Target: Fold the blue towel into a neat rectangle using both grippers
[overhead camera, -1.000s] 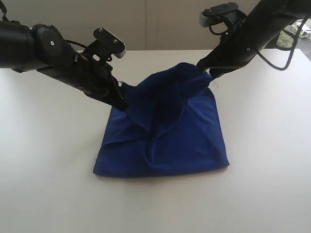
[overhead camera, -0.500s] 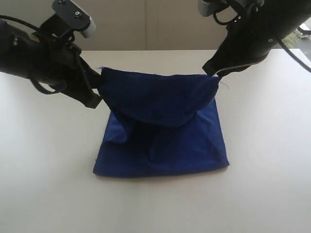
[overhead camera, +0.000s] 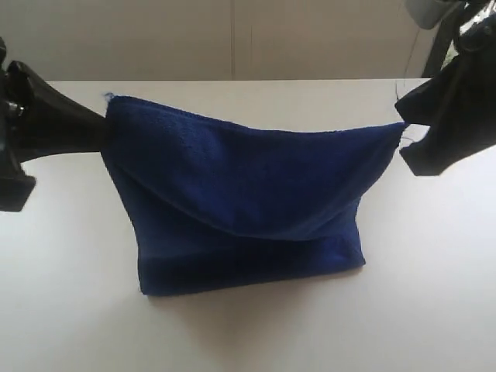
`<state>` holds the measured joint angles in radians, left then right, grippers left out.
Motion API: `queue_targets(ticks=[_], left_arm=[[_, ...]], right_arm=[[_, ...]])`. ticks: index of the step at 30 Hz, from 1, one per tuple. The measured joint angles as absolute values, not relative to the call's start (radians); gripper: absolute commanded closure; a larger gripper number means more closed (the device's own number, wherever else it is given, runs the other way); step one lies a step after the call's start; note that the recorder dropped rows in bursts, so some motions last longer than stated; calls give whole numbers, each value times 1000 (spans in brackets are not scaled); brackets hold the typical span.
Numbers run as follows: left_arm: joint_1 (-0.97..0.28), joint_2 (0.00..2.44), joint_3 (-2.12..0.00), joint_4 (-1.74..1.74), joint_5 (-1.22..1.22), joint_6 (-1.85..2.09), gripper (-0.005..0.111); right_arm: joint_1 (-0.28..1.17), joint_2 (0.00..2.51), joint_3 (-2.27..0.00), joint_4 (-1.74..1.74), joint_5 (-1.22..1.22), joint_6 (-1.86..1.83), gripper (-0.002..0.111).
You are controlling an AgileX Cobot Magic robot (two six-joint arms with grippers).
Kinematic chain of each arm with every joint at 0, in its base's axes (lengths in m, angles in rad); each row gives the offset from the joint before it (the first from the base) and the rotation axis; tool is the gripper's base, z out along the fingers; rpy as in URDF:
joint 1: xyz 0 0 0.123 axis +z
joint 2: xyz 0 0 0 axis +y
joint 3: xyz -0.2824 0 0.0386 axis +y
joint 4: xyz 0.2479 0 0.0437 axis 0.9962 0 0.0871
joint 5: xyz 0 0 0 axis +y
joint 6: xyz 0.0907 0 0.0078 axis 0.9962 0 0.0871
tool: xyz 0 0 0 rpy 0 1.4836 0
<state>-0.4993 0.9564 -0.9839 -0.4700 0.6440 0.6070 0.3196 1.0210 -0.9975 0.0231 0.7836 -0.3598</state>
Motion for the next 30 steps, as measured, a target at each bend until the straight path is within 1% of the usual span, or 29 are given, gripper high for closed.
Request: queue_targets(ticks=[3,9,19,26,30], left_arm=[[-499,869,-984,-486,715,607,107],[-499,835,-984,-551,811,607,107],[-499,824,-984,-616,826,620,107],[-499,797,-962,-635,838,622,107],[-499,806,-866,-635,790,622,107]], right_arm=[[346,894,-932,23,751,-360,108],[349,756,-877,23,699,-417,108],[349,553,-843,58,697,-521,108],[349,495,-841,156,756,-593,108],[349,501,-796,160,755,-595,108]])
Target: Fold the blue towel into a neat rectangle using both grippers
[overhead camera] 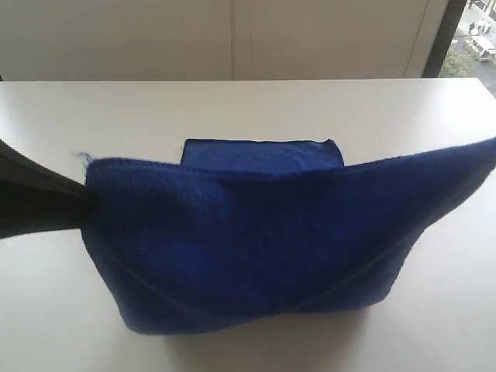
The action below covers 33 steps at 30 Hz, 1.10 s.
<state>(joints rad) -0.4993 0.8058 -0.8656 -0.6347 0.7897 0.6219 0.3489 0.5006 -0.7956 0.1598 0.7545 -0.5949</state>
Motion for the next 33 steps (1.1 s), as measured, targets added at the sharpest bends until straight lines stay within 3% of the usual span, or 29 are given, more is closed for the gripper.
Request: queue_targets(ticks=[7,33], left_arm=[[-499,858,-756,-637,613,622,107],[-499,1150,-751,-693,143,652,107]], right_arm=[[349,563,-692,160,660,-595,108],[340,957,-677,134,279,-575,108]])
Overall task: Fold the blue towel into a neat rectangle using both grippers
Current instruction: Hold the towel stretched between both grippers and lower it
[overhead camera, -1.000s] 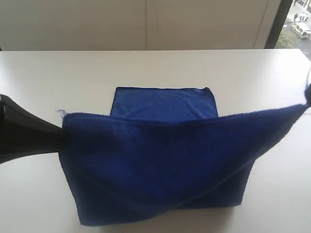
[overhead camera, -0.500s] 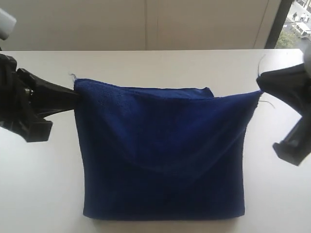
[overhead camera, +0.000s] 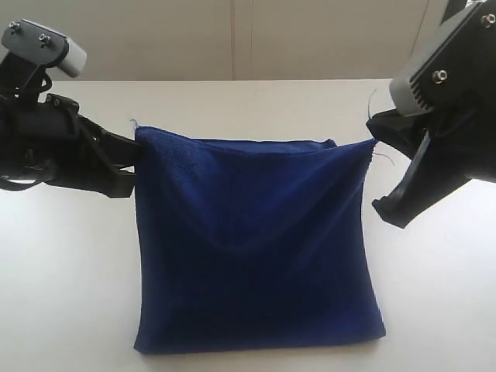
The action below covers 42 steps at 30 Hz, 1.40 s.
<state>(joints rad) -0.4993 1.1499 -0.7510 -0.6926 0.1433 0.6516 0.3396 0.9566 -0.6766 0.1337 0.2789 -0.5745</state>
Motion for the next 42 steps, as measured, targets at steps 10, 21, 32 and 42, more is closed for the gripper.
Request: queue_targets(ticks=[10,21,32,42], left_arm=[[-499,1144,-858,-737,182,674,107],[-499,1305,-858,-737,41,674,107],[-499,1442,-963,-740,-8,674,107],[-499,1481,-1057,-742,0,672,107]], right_arm=[[331,966,-731,63,277,-537,108],[274,1101,-734,-19,198,-438,108],[256,1295,-818,-27,125,-428,108],[225,1310,-895,-51,128,-428,108]])
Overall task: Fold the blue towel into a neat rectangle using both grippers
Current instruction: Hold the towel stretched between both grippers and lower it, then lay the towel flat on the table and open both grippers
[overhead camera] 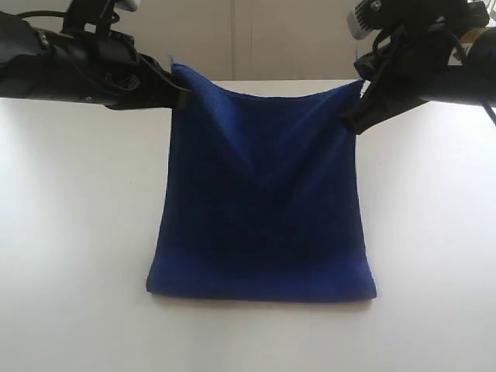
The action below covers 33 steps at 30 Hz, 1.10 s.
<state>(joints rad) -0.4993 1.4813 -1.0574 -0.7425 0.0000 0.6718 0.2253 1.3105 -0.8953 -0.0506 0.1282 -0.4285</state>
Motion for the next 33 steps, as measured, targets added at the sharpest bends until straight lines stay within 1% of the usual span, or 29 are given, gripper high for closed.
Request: queue_targets(ticks=[6,11,17,24,33], left_arm=[[-499,1617,-1087,-742,-58,672,107],[-499,1718,-1108,-742,-151,672,107],[-499,1832,-1142,-742,-261,655,107],[-499,1940,-1196,-742,-296,651,107],[-499,2017,-1266,-741,-325,649,107]], right_arm=[[174,1411,-895,-55,111,-428,108],[149,1508,-895,-57,0,-428,108],[135,1648,-904,-57,-63,-428,108],[133,1778,-951,-57,-151,-428,108],[105,1886,-1024,-57,-176,-428,108]])
